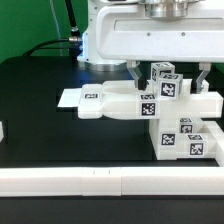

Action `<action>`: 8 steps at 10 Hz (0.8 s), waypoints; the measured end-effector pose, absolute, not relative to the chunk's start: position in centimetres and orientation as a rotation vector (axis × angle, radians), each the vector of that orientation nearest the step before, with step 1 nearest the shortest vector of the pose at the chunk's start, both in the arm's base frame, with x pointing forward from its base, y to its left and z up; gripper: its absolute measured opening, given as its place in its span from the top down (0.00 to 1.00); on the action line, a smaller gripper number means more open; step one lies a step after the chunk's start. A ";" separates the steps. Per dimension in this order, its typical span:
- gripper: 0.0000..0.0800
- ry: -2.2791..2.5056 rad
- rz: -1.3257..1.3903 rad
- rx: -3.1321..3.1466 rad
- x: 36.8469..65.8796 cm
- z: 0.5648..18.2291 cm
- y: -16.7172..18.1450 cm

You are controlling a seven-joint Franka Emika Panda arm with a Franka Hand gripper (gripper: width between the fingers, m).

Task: Assemble chair

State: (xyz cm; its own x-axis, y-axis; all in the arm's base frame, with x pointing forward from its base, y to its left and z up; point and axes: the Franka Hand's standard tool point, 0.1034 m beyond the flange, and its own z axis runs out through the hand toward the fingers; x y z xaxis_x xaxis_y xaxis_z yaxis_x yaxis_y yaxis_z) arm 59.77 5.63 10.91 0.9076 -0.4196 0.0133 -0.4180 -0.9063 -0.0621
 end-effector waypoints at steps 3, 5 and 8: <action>0.47 0.674 -0.040 -3.009 59.8 10.9 5.6; 0.64 0.702 -0.039 -3.002 59.8 10.9 5.6; 0.64 1.030 -0.029 -2.903 59.7 10.9 5.6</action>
Offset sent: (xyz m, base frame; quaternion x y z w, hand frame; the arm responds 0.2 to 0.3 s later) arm 0.0000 0.0000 0.0000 0.0000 0.0000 0.0650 0.9979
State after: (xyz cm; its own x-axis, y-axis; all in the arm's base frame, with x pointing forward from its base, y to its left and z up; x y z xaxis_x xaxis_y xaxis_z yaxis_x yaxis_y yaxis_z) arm 59.74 5.62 10.88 0.7766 -0.6300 -0.0026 -0.6288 -0.7749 -0.0639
